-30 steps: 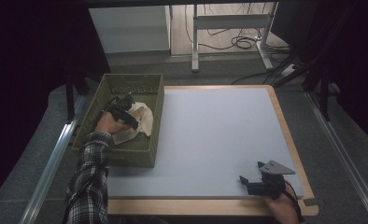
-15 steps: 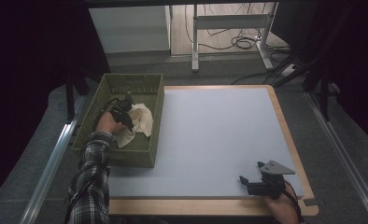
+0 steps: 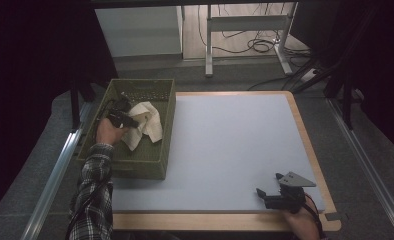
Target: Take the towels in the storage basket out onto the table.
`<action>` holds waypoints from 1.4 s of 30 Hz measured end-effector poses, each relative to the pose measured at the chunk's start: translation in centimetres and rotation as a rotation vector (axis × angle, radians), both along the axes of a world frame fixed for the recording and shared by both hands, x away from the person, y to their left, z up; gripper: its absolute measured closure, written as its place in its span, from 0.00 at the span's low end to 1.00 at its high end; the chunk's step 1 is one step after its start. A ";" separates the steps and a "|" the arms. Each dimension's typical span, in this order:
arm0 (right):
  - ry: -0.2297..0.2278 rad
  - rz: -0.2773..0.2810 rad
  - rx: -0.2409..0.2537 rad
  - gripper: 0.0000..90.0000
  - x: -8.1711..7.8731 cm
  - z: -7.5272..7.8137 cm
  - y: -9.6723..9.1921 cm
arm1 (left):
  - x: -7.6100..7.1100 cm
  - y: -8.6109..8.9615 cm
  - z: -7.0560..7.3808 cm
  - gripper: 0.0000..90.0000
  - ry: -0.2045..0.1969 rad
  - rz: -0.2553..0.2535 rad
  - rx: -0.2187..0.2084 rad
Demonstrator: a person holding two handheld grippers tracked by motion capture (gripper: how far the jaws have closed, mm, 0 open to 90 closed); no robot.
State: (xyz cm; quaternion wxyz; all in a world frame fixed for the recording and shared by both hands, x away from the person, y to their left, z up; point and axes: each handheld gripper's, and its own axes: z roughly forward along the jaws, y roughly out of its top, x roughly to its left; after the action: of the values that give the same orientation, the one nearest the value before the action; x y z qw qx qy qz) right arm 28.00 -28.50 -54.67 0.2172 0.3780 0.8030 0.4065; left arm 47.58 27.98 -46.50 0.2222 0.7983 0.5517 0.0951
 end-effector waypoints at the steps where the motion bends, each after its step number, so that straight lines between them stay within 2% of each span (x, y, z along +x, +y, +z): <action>1: 0.000 0.000 0.000 0.08 0.0 0.0 0.0 | -0.3 0.2 0.3 0.92 -0.022 0.005 -0.011; 3: 0.000 0.000 0.000 0.08 0.0 0.0 0.0 | -0.8 0.7 0.9 0.92 -0.055 -0.002 -0.035; 8: 0.000 0.000 0.000 0.08 0.0 0.0 0.0 | -2.1 1.3 2.0 0.92 -0.150 0.002 -0.051; 14: 0.000 0.000 0.000 0.08 0.0 0.0 0.0 | -3.7 2.0 3.4 0.92 -0.284 0.025 -0.137; 19: 0.000 0.000 0.000 0.08 0.0 0.0 0.0 | -4.8 2.1 4.4 0.92 -0.356 0.029 -0.173; 28: 0.000 -0.001 -0.001 0.08 0.0 0.0 0.0 | -6.1 1.9 7.1 0.92 -0.445 0.011 -0.200; 42: 0.001 -0.001 0.001 0.08 0.0 0.0 0.0 | -7.2 -0.1 10.7 0.92 -0.516 -0.050 -0.208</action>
State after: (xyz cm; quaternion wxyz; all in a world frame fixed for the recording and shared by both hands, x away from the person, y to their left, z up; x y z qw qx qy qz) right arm 27.99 -28.47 -54.67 0.2167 0.3786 0.8028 0.4064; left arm 40.33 27.91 -35.82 0.4382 0.7339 0.4640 0.2326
